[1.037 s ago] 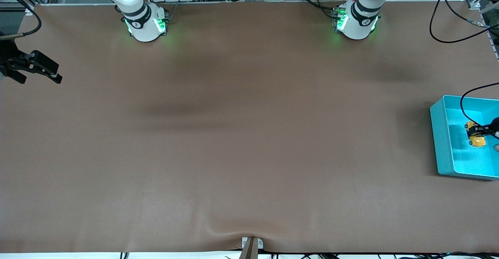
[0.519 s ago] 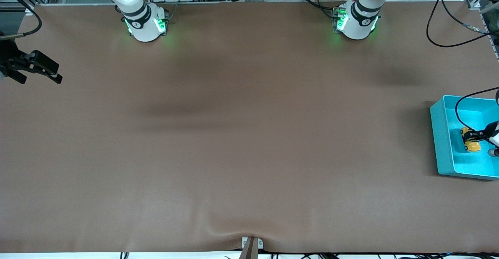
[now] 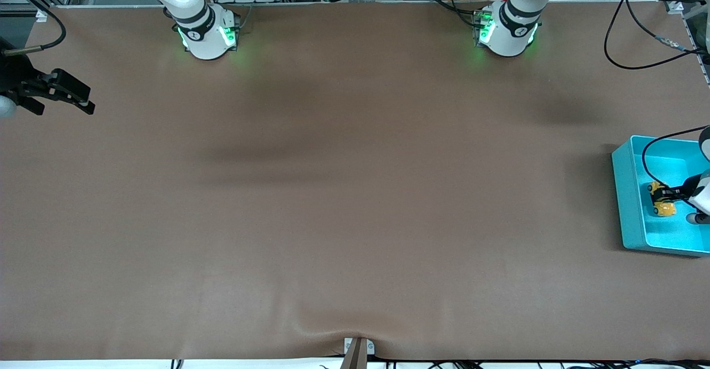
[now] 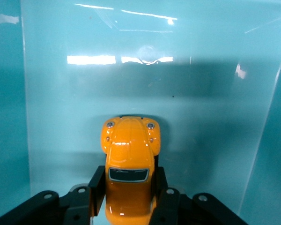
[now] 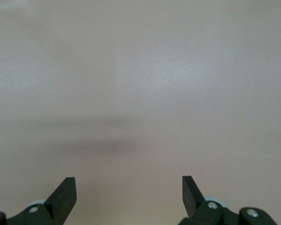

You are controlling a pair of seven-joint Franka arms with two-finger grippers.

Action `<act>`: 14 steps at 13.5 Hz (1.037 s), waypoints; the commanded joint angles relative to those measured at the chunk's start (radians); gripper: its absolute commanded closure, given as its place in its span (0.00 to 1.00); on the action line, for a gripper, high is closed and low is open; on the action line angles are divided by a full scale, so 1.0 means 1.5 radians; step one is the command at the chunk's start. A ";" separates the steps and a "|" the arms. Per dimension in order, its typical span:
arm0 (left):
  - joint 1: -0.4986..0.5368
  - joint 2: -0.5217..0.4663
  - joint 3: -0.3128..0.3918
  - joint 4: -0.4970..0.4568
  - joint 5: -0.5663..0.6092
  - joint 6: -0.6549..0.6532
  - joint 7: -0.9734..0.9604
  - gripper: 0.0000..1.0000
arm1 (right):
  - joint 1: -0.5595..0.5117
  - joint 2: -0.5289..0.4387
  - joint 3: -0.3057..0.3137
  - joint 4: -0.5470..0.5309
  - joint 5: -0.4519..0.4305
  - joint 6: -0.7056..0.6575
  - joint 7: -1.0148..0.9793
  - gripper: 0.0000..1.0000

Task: Wind and store yellow beetle car
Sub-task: 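Carry the car over the blue bin and lower it inside, then open the left gripper to release the car in the bin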

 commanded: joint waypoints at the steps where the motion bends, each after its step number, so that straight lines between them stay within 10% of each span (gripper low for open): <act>1: -0.003 0.004 0.000 0.016 -0.007 -0.003 -0.004 0.00 | 0.012 -0.007 -0.006 0.008 -0.004 -0.006 0.012 0.00; 8: -0.003 -0.127 -0.021 0.012 -0.005 -0.048 0.006 0.00 | 0.019 -0.006 -0.006 0.011 -0.011 -0.003 0.012 0.00; 14: -0.002 -0.261 -0.154 -0.037 -0.008 -0.134 -0.087 0.00 | 0.014 -0.005 -0.007 0.009 -0.009 -0.007 0.008 0.00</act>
